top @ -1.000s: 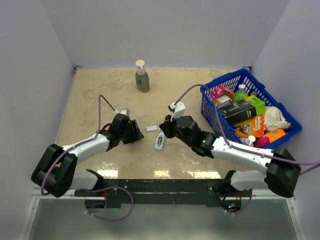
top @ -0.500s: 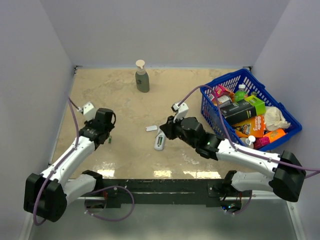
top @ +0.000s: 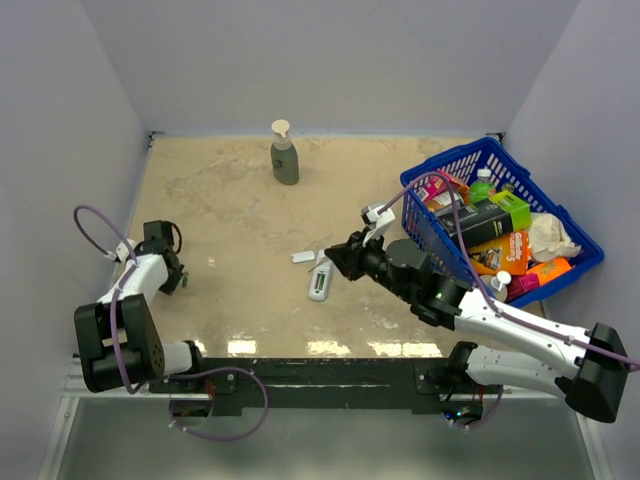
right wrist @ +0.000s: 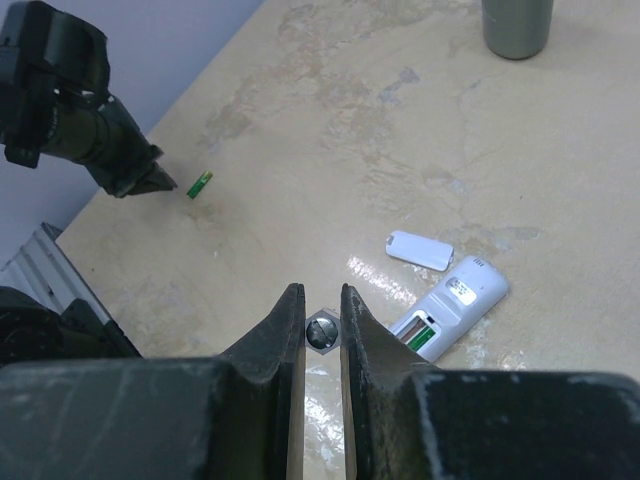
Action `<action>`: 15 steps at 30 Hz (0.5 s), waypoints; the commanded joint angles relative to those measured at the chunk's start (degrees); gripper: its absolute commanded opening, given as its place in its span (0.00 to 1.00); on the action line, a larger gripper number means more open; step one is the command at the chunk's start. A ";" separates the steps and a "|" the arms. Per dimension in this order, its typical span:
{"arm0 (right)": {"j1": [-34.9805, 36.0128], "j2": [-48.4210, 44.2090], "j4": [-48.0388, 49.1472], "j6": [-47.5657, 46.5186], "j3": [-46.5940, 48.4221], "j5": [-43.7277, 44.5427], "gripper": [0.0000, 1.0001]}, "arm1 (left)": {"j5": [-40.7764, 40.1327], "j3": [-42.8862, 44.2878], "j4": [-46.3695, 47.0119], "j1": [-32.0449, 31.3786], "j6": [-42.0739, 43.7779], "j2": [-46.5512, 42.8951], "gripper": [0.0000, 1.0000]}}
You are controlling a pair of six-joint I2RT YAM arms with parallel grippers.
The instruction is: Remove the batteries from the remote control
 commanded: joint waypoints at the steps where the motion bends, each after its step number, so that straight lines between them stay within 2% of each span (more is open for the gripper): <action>1: -0.11 -1.42 1.13 -1.35 -0.39 0.84 0.00 | 4.89 -1.53 3.21 1.09 0.97 2.75 0.00; 8: -0.11 -1.42 1.83 -1.27 -1.09 0.93 0.00 | 9.64 -3.38 5.23 1.18 2.19 4.34 0.00; 15: -0.11 -0.36 2.45 -0.91 -0.92 0.84 0.00 | 19.56 -5.84 13.22 1.18 6.59 4.34 0.00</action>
